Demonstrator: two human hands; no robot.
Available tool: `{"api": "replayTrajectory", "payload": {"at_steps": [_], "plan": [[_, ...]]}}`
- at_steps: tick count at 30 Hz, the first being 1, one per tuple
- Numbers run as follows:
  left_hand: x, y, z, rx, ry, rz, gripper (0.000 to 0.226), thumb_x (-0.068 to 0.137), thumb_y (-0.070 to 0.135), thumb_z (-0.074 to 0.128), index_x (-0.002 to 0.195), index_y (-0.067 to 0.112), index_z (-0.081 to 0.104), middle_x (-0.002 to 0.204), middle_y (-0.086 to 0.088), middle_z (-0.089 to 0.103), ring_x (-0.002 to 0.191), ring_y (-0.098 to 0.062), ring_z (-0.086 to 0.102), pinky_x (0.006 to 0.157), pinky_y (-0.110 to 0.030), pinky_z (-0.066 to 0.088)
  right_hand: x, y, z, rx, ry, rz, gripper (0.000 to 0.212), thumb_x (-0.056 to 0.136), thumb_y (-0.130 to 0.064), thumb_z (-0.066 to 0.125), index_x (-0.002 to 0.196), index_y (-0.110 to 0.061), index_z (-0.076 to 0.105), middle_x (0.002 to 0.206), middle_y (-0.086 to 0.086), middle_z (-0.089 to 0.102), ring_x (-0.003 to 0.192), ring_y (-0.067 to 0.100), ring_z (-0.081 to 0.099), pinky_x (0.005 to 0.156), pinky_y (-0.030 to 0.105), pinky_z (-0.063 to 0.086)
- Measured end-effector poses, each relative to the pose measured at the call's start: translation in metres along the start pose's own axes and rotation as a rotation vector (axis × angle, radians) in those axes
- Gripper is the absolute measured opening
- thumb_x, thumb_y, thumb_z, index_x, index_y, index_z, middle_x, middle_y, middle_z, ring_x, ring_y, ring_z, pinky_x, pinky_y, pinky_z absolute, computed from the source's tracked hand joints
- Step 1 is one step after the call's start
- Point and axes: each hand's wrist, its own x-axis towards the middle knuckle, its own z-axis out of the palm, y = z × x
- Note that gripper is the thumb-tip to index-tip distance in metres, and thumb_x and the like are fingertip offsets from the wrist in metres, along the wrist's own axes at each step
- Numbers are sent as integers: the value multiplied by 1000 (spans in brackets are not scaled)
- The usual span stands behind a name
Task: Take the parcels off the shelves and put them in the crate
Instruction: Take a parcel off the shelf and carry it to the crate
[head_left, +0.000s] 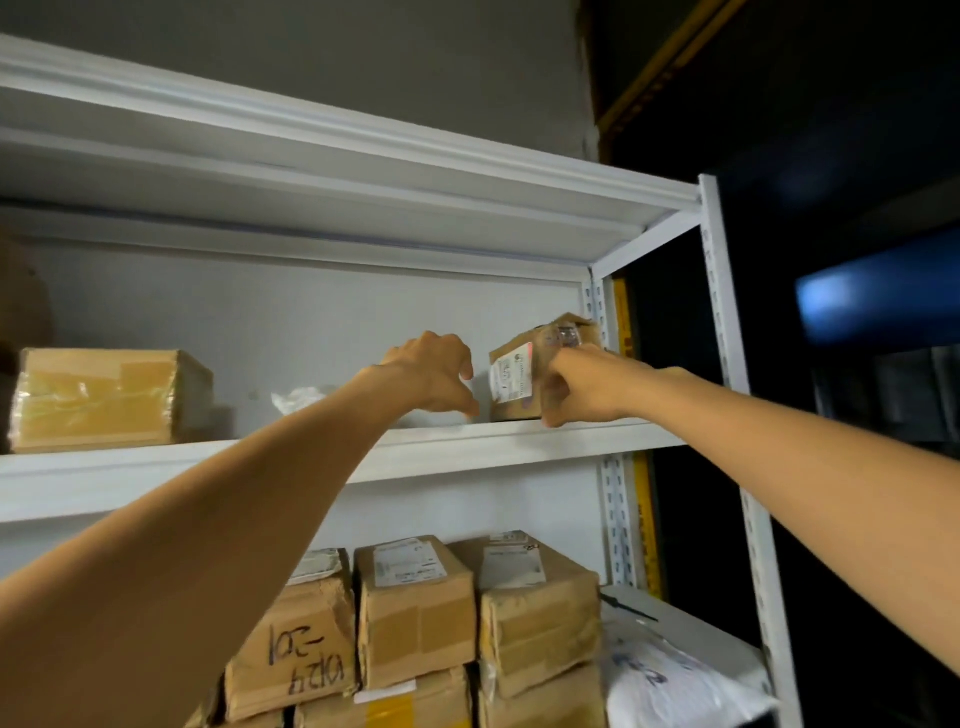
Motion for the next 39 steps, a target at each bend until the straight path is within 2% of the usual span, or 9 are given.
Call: {"api": "replayTrajectory", "payload": {"at_steps": [5, 10, 17, 21, 25, 30, 34, 37, 39], "plan": [[10, 18, 26, -9, -48, -6, 52, 71, 40, 77, 118, 28, 59, 114, 0, 62, 102, -24, 59, 84, -33, 49, -13, 43, 0, -8, 108, 123, 35, 79, -35, 72, 99, -7, 68, 95, 11, 64, 84, 25, 62, 75, 42, 56], [19, 24, 42, 0, -49, -74, 50, 70, 41, 78, 116, 30, 60, 113, 3, 61, 101, -22, 58, 80, -31, 46, 6, 68, 5, -18, 243, 113, 35, 82, -35, 69, 106, -10, 61, 105, 10, 61, 81, 22, 55, 55, 29, 42], [47, 36, 49, 31, -32, -224, 57, 69, 40, 80, 120, 29, 58, 118, 2, 59, 105, -24, 58, 85, -34, 49, 57, 89, 6, -21, 396, 69, 61, 84, -49, 61, 128, -10, 44, 128, 17, 47, 116, 35, 48, 80, 39, 42], [61, 47, 55, 44, -33, -258, 57, 70, 42, 80, 120, 28, 57, 117, 3, 58, 105, -22, 58, 88, -34, 48, 82, 87, 7, 97, 339, 146, 84, 77, -67, 58, 139, -14, 39, 140, 19, 37, 124, 41, 41, 83, 40, 39], [71, 58, 63, 23, -57, -263, 55, 69, 43, 80, 118, 29, 58, 115, 3, 60, 106, -22, 58, 93, -38, 49, 99, 72, 10, 229, 264, 167, 85, 69, -78, 58, 124, -14, 51, 122, 13, 51, 109, 32, 51, 75, 33, 37], [76, 62, 66, -23, -63, -261, 56, 68, 46, 80, 116, 25, 61, 112, 1, 62, 104, -22, 57, 93, -38, 49, 102, 72, 10, 371, 382, 202, 46, 72, -58, 68, 73, -17, 47, 84, 2, 46, 75, 22, 47, 55, 27, 34], [76, 71, 66, -306, -99, -274, 61, 65, 61, 75, 104, 15, 63, 102, -4, 67, 96, -21, 65, 79, -32, 55, 99, 81, 14, 662, 484, 291, 52, 68, -57, 68, 91, -11, 61, 97, 7, 61, 85, 29, 60, 65, 31, 42], [76, 75, 61, -732, -5, -341, 65, 80, 63, 63, 113, 7, 60, 95, -5, 67, 78, -19, 67, 77, -27, 59, 92, 90, 17, 881, 588, 413, 57, 65, -58, 68, 97, -11, 60, 107, 10, 61, 88, 31, 61, 72, 34, 49], [73, 84, 57, -915, 4, -354, 53, 87, 58, 57, 118, 16, 51, 90, 1, 56, 77, -19, 67, 62, -21, 59, 83, 96, 23, 1201, 634, 539, 56, 64, -56, 67, 97, -13, 55, 110, 11, 60, 89, 32, 61, 75, 39, 53]]}}
